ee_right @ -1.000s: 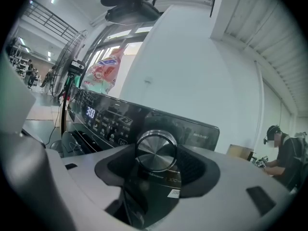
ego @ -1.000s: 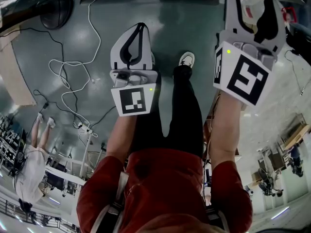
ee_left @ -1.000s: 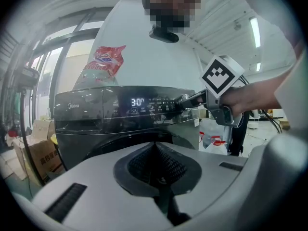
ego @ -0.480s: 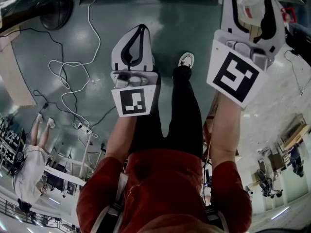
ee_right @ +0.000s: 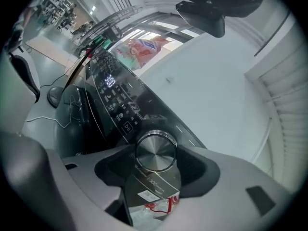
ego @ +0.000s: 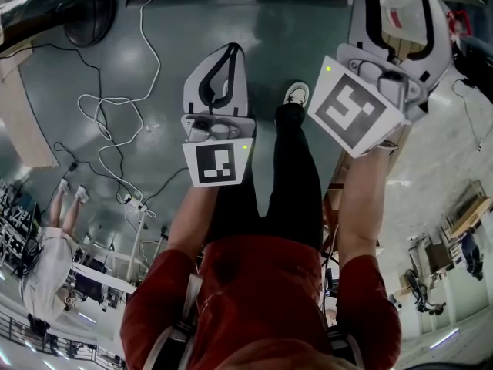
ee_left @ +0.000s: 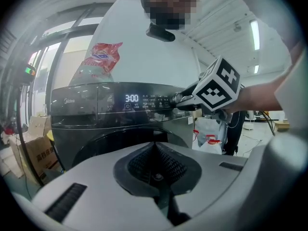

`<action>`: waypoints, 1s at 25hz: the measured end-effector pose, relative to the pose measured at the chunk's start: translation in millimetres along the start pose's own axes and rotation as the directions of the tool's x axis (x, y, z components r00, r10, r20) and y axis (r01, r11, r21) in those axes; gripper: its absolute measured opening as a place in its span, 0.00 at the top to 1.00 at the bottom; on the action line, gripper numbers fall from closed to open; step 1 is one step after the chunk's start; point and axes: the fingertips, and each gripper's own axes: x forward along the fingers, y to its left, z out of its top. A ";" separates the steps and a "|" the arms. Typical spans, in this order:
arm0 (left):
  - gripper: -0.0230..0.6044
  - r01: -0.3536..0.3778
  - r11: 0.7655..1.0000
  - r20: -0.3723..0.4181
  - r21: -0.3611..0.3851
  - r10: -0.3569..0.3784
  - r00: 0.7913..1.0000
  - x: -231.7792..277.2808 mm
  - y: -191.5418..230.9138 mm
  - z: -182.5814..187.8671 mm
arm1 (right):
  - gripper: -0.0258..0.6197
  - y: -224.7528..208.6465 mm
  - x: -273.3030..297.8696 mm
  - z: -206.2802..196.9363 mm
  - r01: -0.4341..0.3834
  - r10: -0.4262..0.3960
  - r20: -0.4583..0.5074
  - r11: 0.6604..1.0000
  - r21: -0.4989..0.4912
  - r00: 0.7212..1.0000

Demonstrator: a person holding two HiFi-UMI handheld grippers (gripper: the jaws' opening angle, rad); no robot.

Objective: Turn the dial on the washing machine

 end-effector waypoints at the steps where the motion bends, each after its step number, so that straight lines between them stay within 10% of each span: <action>1: 0.95 0.004 1.000 -0.001 0.000 -0.004 1.000 0.1 -2.1 0.0 | 0.53 -0.6 -0.2 -0.4 0.001 -0.001 0.001 1.000 -0.005 1.000; 25: 0.95 0.010 1.000 -0.010 -0.003 -0.010 1.000 -2.1 -8.0 -2.2 | 0.53 -2.5 -1.1 -3.7 0.019 -0.019 -0.007 0.997 -0.077 1.000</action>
